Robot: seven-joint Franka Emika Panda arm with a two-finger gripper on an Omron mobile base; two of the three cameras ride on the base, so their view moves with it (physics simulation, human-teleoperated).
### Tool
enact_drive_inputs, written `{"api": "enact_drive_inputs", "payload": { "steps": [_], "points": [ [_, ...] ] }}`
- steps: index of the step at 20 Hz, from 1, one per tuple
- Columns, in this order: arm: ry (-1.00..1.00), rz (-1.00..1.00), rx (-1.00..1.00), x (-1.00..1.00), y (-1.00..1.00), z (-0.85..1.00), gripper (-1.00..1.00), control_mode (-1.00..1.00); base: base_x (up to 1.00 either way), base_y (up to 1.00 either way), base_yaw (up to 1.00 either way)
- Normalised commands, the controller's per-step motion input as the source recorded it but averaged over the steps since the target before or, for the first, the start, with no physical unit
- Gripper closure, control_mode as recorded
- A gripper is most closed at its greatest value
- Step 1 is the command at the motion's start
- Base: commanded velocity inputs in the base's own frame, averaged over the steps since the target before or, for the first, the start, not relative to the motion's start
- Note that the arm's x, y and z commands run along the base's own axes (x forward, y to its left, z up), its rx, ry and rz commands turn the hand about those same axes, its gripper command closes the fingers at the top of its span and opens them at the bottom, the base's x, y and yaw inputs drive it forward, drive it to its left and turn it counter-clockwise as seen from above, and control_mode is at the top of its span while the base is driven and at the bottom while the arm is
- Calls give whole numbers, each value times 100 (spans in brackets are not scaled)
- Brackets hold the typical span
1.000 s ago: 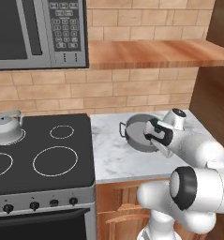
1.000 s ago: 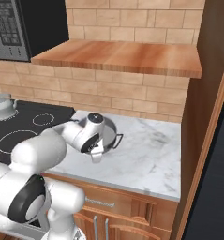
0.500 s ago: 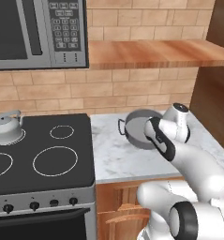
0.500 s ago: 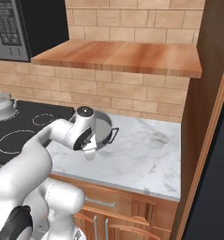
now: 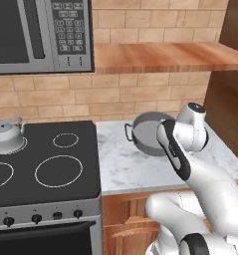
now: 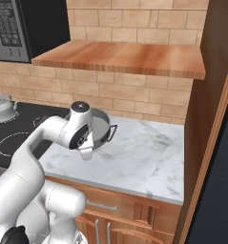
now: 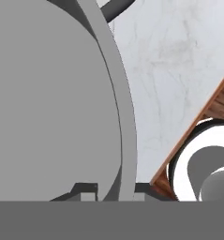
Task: Pick the kettle from the cabinet and place it on a stove burner. Then pick the pot from the counter and place it on another stove burner. Finally, turn both burners on.
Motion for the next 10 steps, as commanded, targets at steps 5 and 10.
{"api": "enact_drive_inputs", "payload": {
  "steps": [5, 10],
  "points": [
    [6, 0, 0, -23, 7, 30, 100, -100, 0, 0, 0],
    [2, 0, 0, -23, 6, 28, 100, -100, 0, 0, 0]
  ]
}}
